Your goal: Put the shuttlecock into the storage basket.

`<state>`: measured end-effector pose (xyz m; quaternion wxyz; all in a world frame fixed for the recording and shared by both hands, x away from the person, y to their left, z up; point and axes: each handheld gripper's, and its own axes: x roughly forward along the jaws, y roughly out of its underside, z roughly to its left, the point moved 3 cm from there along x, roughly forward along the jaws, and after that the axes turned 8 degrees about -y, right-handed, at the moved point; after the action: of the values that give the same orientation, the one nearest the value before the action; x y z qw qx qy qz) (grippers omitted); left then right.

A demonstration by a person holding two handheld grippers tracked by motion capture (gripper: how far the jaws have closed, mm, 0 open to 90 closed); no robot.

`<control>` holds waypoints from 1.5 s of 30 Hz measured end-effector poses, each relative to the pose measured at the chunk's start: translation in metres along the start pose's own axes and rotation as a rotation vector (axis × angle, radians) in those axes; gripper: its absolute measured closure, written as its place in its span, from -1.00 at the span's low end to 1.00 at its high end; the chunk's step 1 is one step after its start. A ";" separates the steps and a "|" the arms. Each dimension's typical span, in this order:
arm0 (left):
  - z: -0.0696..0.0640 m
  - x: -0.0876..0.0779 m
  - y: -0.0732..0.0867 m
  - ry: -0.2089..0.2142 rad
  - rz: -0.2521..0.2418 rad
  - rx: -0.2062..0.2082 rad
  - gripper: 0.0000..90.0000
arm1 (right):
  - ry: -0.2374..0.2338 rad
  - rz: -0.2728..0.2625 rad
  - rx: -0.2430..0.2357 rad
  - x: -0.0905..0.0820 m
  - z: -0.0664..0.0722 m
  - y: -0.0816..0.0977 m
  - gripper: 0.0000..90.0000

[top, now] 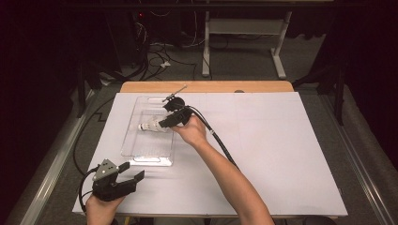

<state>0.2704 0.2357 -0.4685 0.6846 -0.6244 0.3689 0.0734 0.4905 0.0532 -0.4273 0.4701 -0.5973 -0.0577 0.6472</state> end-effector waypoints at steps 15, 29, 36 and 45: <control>-0.001 0.001 0.000 0.000 0.006 -0.005 -0.26 | 0.007 -0.015 -0.005 -0.008 0.003 0.001 0.21; 0.000 0.000 0.000 -0.003 0.005 -0.003 -0.26 | 0.005 -0.036 -0.011 -0.016 0.003 0.003 0.21; 0.000 0.001 0.000 -0.003 0.005 -0.003 -0.26 | 0.005 -0.049 -0.022 -0.021 0.003 0.005 0.21; 0.000 0.001 0.000 -0.003 0.005 -0.005 -0.26 | 0.010 -0.064 -0.041 -0.026 0.003 0.008 0.17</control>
<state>0.2710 0.2355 -0.4689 0.6834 -0.6250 0.3694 0.0768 0.4793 0.0330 -0.4127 0.4788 -0.6079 -0.0876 0.6273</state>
